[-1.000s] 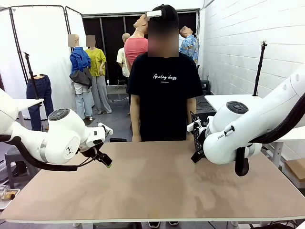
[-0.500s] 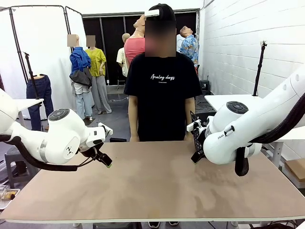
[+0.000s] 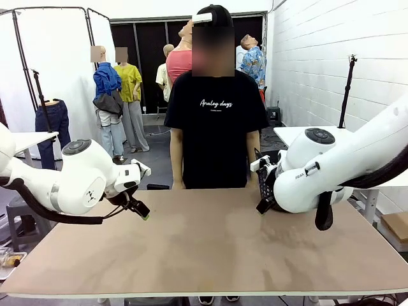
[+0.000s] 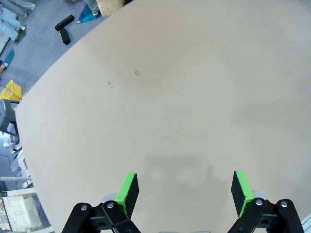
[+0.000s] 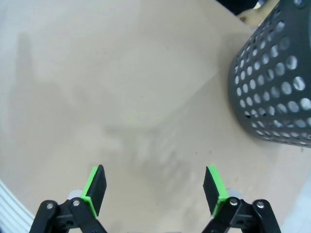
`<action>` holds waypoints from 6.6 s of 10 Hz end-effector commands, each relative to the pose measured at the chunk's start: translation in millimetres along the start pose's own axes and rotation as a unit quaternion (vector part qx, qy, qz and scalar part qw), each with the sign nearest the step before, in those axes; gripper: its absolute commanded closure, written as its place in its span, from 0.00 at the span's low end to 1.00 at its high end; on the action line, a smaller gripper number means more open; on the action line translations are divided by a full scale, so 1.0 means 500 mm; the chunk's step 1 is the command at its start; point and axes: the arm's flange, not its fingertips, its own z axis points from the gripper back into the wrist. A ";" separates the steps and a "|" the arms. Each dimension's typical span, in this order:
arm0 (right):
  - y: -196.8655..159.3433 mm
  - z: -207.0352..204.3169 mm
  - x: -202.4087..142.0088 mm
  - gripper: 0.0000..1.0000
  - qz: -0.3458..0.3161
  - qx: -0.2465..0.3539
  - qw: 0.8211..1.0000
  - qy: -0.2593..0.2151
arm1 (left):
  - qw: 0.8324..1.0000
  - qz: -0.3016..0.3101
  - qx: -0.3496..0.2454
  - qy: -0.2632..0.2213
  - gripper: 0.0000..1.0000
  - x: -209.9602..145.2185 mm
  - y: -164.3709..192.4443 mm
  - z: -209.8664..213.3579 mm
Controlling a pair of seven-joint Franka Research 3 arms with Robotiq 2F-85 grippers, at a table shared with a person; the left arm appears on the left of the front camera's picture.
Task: Fold the training pants.
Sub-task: Grab both ends of the Training pants handed by a person.
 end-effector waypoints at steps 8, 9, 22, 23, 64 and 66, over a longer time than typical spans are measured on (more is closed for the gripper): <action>0.001 0.259 0.006 0.00 0.020 0.021 0.997 -0.076 | 0.999 -0.021 0.014 -0.037 0.00 0.013 -0.075 0.276; 0.004 0.271 0.005 0.00 0.023 0.020 0.996 -0.080 | 0.998 -0.026 0.023 -0.046 0.00 0.011 -0.084 0.294; 0.011 0.307 0.024 0.00 0.021 0.000 0.996 -0.089 | 0.997 -0.050 0.028 -0.060 0.00 0.027 -0.095 0.327; 0.011 0.307 0.024 0.00 0.021 0.000 0.996 -0.089 | 0.997 -0.050 0.028 -0.060 0.00 0.027 -0.095 0.327; 0.011 0.307 0.024 0.00 0.021 0.000 0.996 -0.089 | 0.997 -0.050 0.028 -0.060 0.00 0.027 -0.095 0.327; 0.011 0.307 0.024 0.00 0.021 0.000 0.996 -0.089 | 0.997 -0.050 0.028 -0.060 0.00 0.027 -0.095 0.327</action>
